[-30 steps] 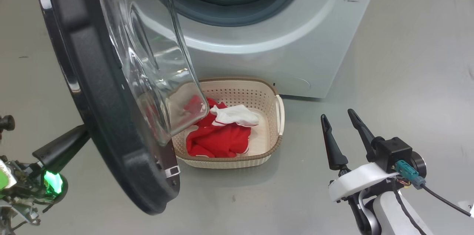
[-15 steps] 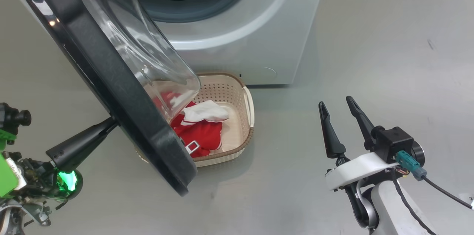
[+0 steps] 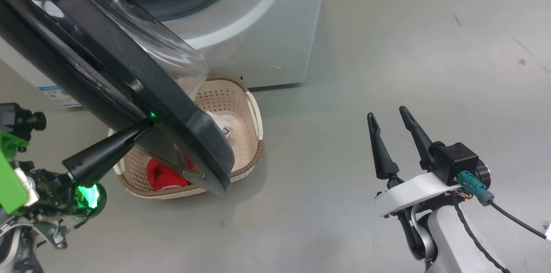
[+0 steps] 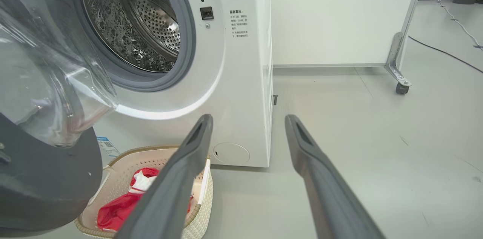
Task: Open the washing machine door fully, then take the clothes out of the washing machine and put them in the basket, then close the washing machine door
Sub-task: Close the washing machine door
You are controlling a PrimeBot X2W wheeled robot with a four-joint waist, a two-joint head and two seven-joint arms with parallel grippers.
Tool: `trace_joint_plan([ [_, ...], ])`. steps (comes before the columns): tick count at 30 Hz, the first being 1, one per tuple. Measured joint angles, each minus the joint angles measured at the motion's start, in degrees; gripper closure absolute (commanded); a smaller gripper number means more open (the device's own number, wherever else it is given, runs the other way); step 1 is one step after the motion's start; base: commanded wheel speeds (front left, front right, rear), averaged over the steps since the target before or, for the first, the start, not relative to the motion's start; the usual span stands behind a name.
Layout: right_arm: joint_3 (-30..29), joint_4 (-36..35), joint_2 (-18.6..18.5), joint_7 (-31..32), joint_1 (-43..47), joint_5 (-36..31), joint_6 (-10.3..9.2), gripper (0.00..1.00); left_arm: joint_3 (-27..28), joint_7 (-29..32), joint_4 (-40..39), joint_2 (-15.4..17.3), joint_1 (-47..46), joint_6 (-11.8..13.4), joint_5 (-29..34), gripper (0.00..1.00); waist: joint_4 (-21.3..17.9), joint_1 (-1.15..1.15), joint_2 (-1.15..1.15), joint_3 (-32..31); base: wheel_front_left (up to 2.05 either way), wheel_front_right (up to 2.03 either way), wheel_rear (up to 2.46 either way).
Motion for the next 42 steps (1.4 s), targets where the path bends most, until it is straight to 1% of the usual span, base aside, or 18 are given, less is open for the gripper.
trace_joint_plan([
  [14, 0.59, -0.21, 0.25, -0.16, -1.49, 2.02, -0.04, 0.0, -0.35, -1.27, -0.43, -0.25, -5.35, 1.6, 0.53, 1.0, -5.76, 0.0, 0.0, 3.87, 0.0, 0.0, 0.0],
  [17, 0.63, -0.69, 0.29, -0.18, -2.27, 2.07, -0.41, 0.0, -0.53, -1.67, -0.33, -0.3, -6.75, 1.75, 0.86, 1.0, -6.85, 0.0, 0.0, 4.79, 0.0, 0.0, 0.0],
  [25, 0.87, -1.83, 0.32, -0.18, -2.92, 2.75, -0.44, 0.0, -0.67, -3.94, 0.96, -2.1, -11.44, 1.82, 1.47, 1.0, -9.26, 0.0, 0.0, 7.44, 0.0, 0.0, 0.0],
  [30, 1.78, -2.89, 0.41, -0.19, -3.8, 3.69, -0.47, 0.0, -1.09, -5.55, 2.2, -2.22, -13.53, 1.81, 4.69, 1.0, -10.64, 0.0, 0.0, 8.87, 0.0, 0.0, 0.0],
  [35, 2.31, -3.61, 0.44, -0.26, -4.47, 5.5, -0.96, 0.0, -1.14, -7.57, 3.87, -2.79, -15.7, 1.71, 6.36, 1.0, -12.06, 0.0, 0.0, 10.16, 0.0, 0.0, 0.0],
  [40, 2.66, -4.08, 0.46, -0.44, -4.55, 6.09, -1.03, 0.0, -1.2, -9.04, 5.11, -3.68, -17.97, 1.52, 7.83, 1.0, -13.06, 0.0, 0.0, 11.18, 0.0, 0.0, 0.0],
  [42, 2.83, -4.39, 0.49, -0.44, -4.57, 6.39, -1.44, 0.0, -1.22, -9.59, 5.64, -3.86, -19.29, 1.46, 8.35, 1.0, -13.51, 0.0, 0.0, 11.72, 0.0, 0.0, 0.0],
])
